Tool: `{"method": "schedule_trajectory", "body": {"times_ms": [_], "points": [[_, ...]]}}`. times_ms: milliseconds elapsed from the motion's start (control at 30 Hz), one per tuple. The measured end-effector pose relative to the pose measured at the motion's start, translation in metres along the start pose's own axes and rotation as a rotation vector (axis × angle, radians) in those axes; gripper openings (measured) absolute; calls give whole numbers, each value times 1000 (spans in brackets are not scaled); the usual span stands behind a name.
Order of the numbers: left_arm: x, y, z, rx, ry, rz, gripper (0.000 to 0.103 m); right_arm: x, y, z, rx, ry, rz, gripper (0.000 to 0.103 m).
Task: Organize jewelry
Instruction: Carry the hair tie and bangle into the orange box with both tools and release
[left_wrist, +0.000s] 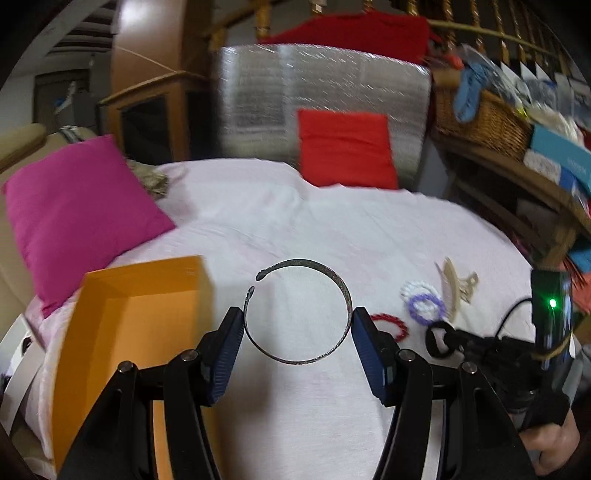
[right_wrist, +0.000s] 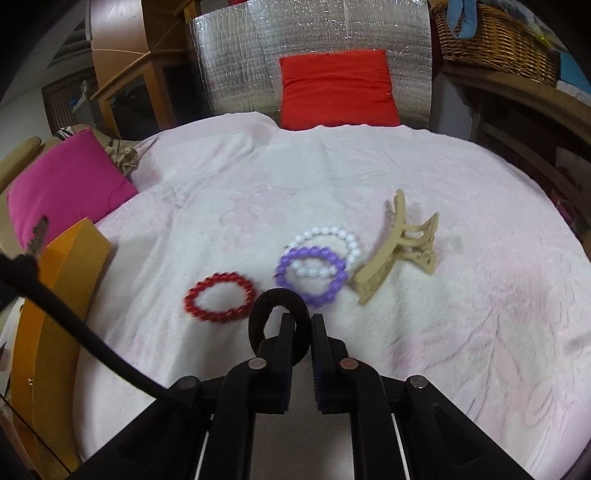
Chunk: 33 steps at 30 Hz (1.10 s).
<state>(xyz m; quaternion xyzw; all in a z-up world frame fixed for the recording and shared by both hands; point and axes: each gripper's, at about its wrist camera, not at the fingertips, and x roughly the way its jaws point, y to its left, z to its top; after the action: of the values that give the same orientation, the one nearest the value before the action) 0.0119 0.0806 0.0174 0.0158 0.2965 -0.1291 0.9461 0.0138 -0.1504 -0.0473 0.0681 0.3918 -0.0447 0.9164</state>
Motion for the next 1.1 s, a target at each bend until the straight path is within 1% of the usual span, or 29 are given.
{"method": "schedule_trajectory", "body": {"times_ms": [100,167,367,500,567,633,733,867,1000,1100], "points": [[-10,26,-1,-49,-18,32,62,-6,17,-1,-8,8,16,10],[-16,42,-3,-78,-27,55,62,-13,34,5,-29,5,38,10],[-29,94,-7,-179,-52,160,61,-39,96,41,-113,-54,120,10],[-31,133,-13,-265,-42,225,61,-49,144,64,-174,-77,188,10],[-31,146,-16,-288,-31,264,61,-52,166,69,-191,-80,225,10],[-31,160,-22,-300,-13,311,61,-50,185,74,-210,-77,257,10],[-27,174,-31,-323,24,346,61,-46,217,77,-245,-57,310,10],[-14,185,-45,-323,121,410,61,-25,259,76,-280,13,373,10],[-2,195,-60,-330,223,464,62,3,290,71,-306,92,406,10],[3,204,-70,-347,279,491,61,25,307,65,-319,153,423,10]]}}
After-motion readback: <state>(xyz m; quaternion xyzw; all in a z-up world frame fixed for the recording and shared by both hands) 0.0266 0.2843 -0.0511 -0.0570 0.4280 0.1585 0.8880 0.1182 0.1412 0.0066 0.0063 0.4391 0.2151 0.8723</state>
